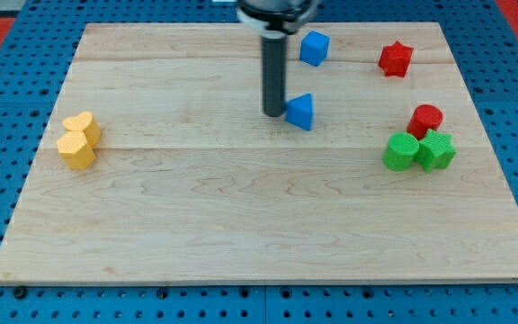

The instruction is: Move blue triangle to red circle

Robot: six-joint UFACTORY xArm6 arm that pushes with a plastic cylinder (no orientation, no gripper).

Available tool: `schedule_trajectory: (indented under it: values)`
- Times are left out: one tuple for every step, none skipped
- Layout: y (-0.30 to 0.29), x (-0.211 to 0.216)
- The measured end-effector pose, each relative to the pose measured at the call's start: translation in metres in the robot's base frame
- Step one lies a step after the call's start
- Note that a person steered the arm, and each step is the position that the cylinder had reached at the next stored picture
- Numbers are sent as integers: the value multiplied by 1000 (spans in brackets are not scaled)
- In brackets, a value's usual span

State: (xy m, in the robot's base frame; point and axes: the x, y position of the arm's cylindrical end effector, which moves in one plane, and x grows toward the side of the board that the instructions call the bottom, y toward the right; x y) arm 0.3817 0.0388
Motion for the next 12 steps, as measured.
schedule_trajectory:
  values:
    - [40,0]
    - [35,-20]
    - [52,-22]
    - [83,2]
    - [106,6]
    - [85,-19]
    - [52,-7]
    - [48,38]
    - [78,52]
    - [113,33]
    - [129,21]
    - [91,7]
